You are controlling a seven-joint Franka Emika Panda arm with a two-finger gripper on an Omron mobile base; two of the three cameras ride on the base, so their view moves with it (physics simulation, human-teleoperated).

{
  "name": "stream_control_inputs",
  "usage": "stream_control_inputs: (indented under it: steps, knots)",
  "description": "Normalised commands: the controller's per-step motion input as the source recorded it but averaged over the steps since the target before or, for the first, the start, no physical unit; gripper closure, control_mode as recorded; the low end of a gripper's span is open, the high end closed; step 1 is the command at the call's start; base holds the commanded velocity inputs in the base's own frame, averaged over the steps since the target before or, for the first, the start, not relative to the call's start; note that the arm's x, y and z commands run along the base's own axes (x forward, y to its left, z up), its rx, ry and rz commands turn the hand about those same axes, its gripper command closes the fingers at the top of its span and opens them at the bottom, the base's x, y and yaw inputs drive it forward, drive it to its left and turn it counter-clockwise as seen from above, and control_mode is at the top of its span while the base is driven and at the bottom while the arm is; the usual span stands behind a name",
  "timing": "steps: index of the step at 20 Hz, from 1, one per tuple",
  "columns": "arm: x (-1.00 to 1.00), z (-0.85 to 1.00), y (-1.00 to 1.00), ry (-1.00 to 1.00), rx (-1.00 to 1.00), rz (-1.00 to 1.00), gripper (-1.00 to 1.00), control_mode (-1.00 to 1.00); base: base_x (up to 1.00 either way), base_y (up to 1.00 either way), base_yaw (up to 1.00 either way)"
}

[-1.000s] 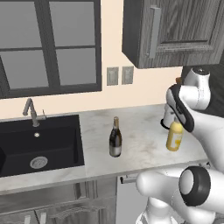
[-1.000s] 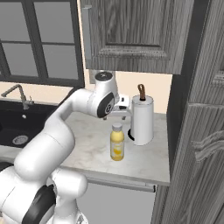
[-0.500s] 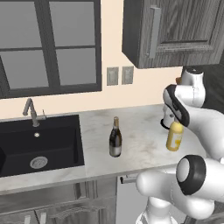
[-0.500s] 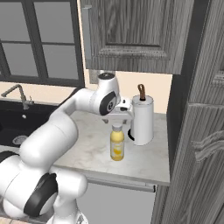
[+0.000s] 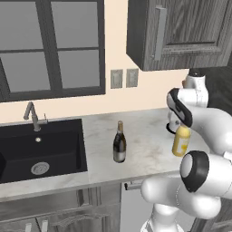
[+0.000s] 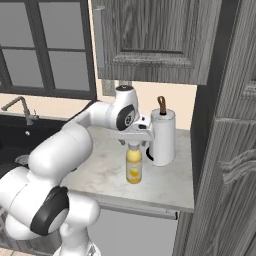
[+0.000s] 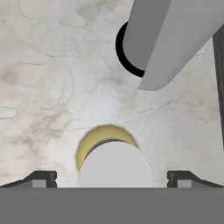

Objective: There is a wine glass and glass cup on the dining counter. Place the wine bottle next to the wine glass and the juice bottle next to the glass cup.

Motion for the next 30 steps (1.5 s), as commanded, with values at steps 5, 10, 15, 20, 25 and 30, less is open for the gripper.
stream_control_inputs:
  steps: [5, 10, 15, 20, 25, 30]
  knots:
    - [0.15, -0.29, 0.00, 0.09, 0.00, -0.04, -1.00, -1.00, 0.00, 0.00, 0.00]
    - [0.01, -0.22, -0.03, 0.07, 0.00, -0.02, -1.00, -1.00, 0.00, 0.00, 0.00]
    - [-0.14, -0.10, -0.04, 0.06, 0.00, -0.05, 1.00, -1.00, 0.00, 0.00, 0.00]
    - [-0.12, -0.02, -0.03, 0.04, 0.00, -0.06, 1.00, -1.00, 0.00, 0.00, 0.00]
    - [-0.20, 0.04, 0.00, 0.00, 0.03, -0.09, 1.00, -1.00, 0.00, 0.00, 0.00]
    - [-0.16, 0.20, 0.01, 0.00, 0.00, -0.11, 1.00, -1.00, 0.00, 0.00, 0.00]
